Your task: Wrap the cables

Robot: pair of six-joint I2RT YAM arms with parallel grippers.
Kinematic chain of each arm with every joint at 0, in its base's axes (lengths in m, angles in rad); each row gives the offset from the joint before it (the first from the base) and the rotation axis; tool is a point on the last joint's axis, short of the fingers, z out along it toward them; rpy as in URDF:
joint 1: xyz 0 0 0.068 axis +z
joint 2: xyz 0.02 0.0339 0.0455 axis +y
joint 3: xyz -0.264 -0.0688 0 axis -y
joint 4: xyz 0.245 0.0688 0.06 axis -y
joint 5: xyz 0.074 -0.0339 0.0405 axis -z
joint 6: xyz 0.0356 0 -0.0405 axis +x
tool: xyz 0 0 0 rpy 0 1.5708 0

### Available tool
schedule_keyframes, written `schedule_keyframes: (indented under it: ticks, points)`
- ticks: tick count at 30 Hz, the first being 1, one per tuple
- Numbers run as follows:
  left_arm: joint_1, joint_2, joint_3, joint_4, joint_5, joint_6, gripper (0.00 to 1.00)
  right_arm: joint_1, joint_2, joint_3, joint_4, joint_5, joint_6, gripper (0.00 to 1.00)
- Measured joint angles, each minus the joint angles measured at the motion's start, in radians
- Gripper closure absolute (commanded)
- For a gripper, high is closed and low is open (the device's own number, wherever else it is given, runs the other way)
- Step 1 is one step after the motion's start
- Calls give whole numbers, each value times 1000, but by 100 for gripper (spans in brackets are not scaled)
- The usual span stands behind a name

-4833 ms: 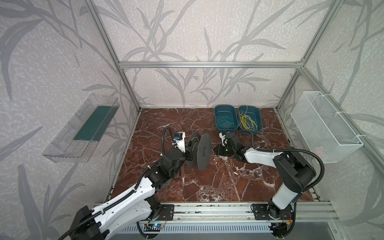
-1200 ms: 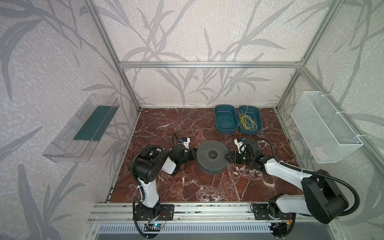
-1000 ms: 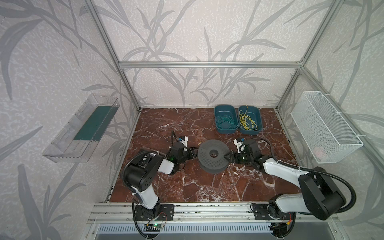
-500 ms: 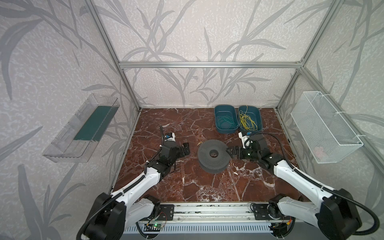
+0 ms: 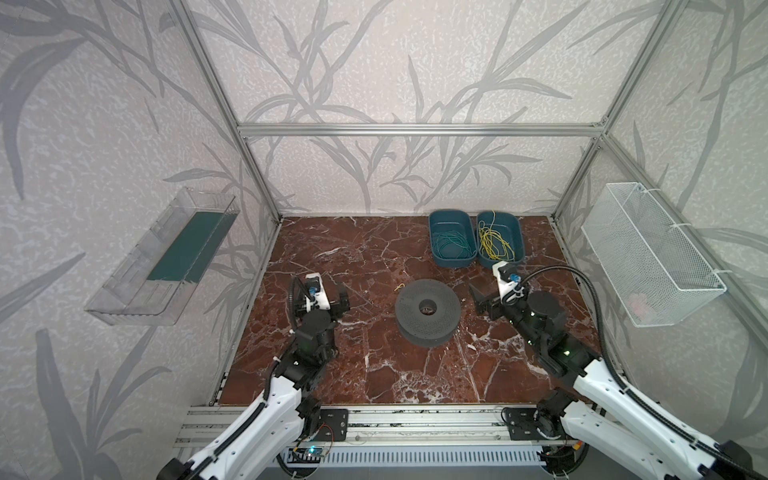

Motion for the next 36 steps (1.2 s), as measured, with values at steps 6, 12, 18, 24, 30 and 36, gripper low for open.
schedule_keyframes:
  ticks: [6, 12, 18, 24, 30, 36]
  points:
    - [155, 278, -55, 231, 20, 62, 1, -98, 192, -71, 166, 1, -156, 1]
    - [281, 609, -21, 499, 119, 46, 1, -193, 329, -118, 409, 12, -239, 1]
    - [364, 840, 42, 679, 252, 0, 1, -279, 469, -183, 560, 22, -203, 1]
    - [377, 824, 113, 616, 324, -16, 1, -289, 436, -180, 581, 2, -134, 1]
    - [378, 825, 155, 565, 385, -13, 1, -303, 581, -244, 759, -10, -101, 1]
    - [379, 825, 155, 551, 404, -13, 1, -325, 827, -248, 925, 12, -73, 1]
